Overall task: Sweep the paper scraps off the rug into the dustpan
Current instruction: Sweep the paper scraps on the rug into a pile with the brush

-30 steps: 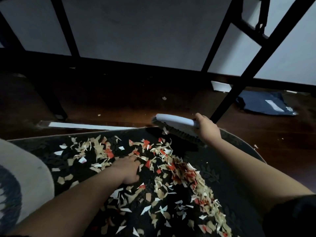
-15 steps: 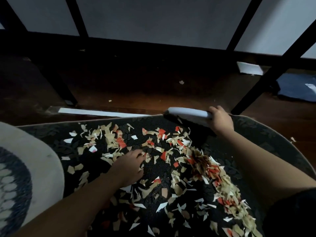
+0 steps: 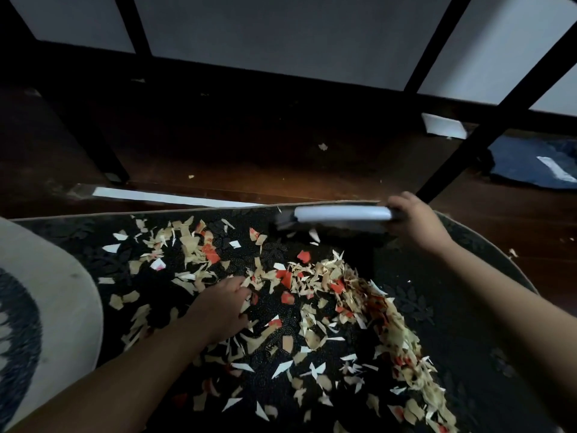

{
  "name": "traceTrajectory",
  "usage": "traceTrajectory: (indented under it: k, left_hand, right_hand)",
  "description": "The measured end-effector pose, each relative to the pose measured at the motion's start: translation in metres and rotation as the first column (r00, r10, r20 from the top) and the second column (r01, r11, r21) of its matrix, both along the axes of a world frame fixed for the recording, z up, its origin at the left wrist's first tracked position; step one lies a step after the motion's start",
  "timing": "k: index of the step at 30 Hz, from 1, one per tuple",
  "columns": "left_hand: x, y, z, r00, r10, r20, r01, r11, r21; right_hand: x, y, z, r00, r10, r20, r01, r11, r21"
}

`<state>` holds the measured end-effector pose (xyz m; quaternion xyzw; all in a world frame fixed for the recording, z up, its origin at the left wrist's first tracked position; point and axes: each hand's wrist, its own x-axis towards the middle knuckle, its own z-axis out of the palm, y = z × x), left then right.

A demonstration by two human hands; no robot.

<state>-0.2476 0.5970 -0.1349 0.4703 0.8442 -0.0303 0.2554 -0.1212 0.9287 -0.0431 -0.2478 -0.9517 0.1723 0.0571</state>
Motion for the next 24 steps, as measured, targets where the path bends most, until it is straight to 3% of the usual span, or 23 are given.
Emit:
traceTrajectory:
  k: [3,9,14,19,24]
  left_hand:
    - [0.002,0.000,-0.001,1.000,-0.005,0.001,0.005,1.000,0.013]
    - [0.005,0.003,-0.001,1.000,-0.020,0.003,0.020,0.999,0.046]
    - [0.010,0.006,-0.001,1.000,-0.030,0.000,0.030,0.999,0.030]
    - [0.014,0.005,0.001,0.998,-0.053,-0.021,0.054,0.998,0.040]
    - [0.017,0.005,0.001,0.998,-0.060,-0.024,0.061,0.997,0.050]
  right_hand:
    - [-0.015,0.008,-0.004,0.985,-0.167,-0.045,0.169,0.984,0.048]
    - [-0.016,0.006,-0.035,0.941,-0.324,0.098,0.313,0.943,0.112]
    - [-0.002,-0.009,-0.027,0.973,-0.071,0.217,0.065,0.997,0.037]
    - [0.020,-0.014,-0.015,0.991,-0.019,0.129,0.013,0.999,0.053]
    - [0.022,0.003,-0.018,0.966,-0.257,-0.010,0.256,0.958,0.126]
